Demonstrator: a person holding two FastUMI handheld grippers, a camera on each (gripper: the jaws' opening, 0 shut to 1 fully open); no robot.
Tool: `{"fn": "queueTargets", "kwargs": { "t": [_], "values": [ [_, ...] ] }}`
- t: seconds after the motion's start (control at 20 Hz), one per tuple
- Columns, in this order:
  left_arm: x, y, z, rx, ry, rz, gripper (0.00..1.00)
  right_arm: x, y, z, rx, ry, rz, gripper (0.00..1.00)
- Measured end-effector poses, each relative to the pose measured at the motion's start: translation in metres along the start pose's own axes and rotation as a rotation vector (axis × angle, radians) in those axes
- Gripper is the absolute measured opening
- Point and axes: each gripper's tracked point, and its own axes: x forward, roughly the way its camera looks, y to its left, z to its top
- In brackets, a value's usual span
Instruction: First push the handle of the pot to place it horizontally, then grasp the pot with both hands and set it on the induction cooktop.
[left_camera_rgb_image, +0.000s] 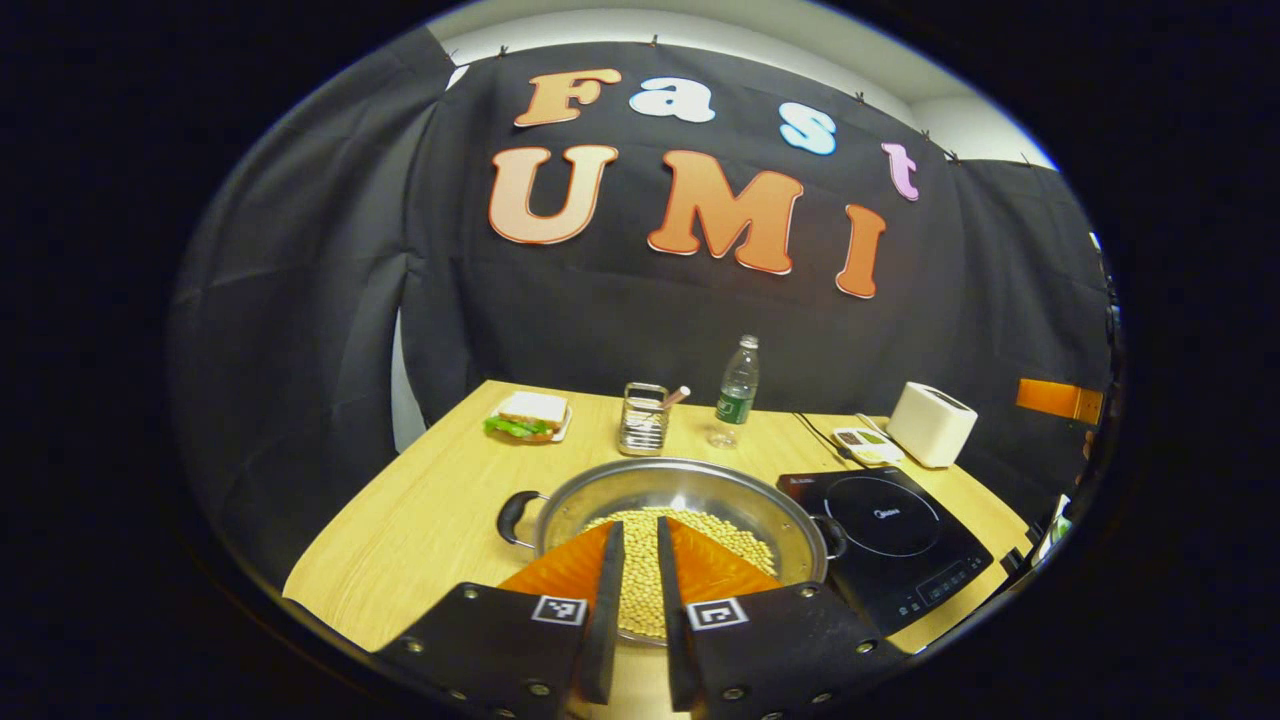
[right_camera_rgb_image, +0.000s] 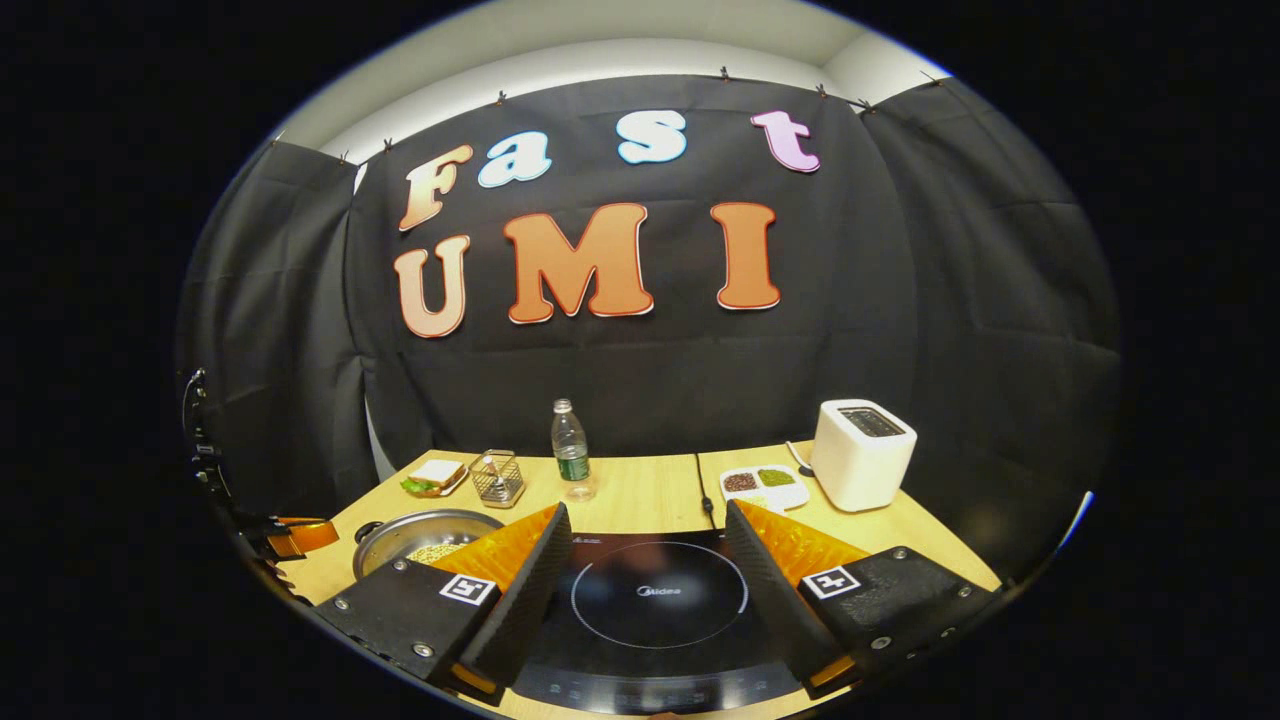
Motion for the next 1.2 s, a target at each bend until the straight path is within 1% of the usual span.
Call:
{"fn": "queueTargets", "kwargs": {
  "t": [0.05,0.1,0.15,0.25,0.3,0.45,0.7,0.95,1.1,1.2],
  "values": [
    [0.001,0.009,-0.001,-0.013,-0.005,0.005,0.29,0.002,0.008,-0.005,-0.002,0.003,0.001,1.00],
    [0.005,0.016,-0.001,-0.032,-0.005,0.001,0.29,0.006,0.015,-0.010,-0.004,0.008,0.003,1.00],
    [0.007,0.024,-0.003,-0.048,-0.007,0.009,0.40,0.010,0.023,-0.015,-0.007,0.014,0.004,1.00],
    [0.012,0.047,-0.006,-0.049,-0.014,0.045,0.80,0.019,0.039,-0.028,-0.013,0.028,0.009,1.00],
    [0.013,0.055,-0.008,-0.041,-0.020,0.057,0.84,0.024,0.047,-0.034,-0.015,0.038,0.011,0.96],
    [0.024,0.067,-0.007,-0.036,-0.036,0.035,0.84,0.042,0.069,-0.058,-0.023,0.069,0.006,0.96],
    [0.055,0.079,-0.030,0.015,0.044,0.006,0.84,0.073,0.100,-0.103,-0.039,0.162,0.004,0.96],
    [0.084,0.087,-0.046,0.039,0.104,-0.012,0.84,0.096,0.111,-0.137,-0.060,0.232,-0.025,0.96],
    [0.100,0.085,-0.056,0.047,0.137,-0.037,0.84,0.107,0.118,-0.156,-0.061,0.273,-0.022,0.96],
    [0.106,0.080,-0.064,0.049,0.161,-0.060,0.84,0.112,0.116,-0.166,-0.080,0.292,-0.037,0.96]
  ]
}}
